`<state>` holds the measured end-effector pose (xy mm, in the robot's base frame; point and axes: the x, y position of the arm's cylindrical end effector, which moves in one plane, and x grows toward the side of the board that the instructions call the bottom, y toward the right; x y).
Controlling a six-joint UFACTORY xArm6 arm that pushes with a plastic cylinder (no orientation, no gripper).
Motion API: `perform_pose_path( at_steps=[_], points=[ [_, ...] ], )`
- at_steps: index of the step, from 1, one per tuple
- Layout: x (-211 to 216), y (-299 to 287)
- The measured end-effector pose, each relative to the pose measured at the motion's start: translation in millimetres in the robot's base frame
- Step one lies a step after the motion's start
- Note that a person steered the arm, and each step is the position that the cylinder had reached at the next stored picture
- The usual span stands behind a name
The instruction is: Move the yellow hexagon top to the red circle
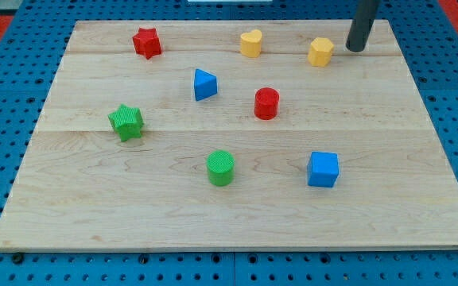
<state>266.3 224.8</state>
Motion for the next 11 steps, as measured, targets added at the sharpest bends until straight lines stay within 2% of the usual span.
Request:
perform_pose_path(
  at_steps=[1, 3, 4, 5, 6, 7, 8, 9, 11],
  points=[
    [9, 25],
    [9, 25],
    [56, 28],
    [70, -22],
    [40, -46],
    [29, 10],
    [-6, -82],
    [23, -140],
    [13, -142]
  ],
)
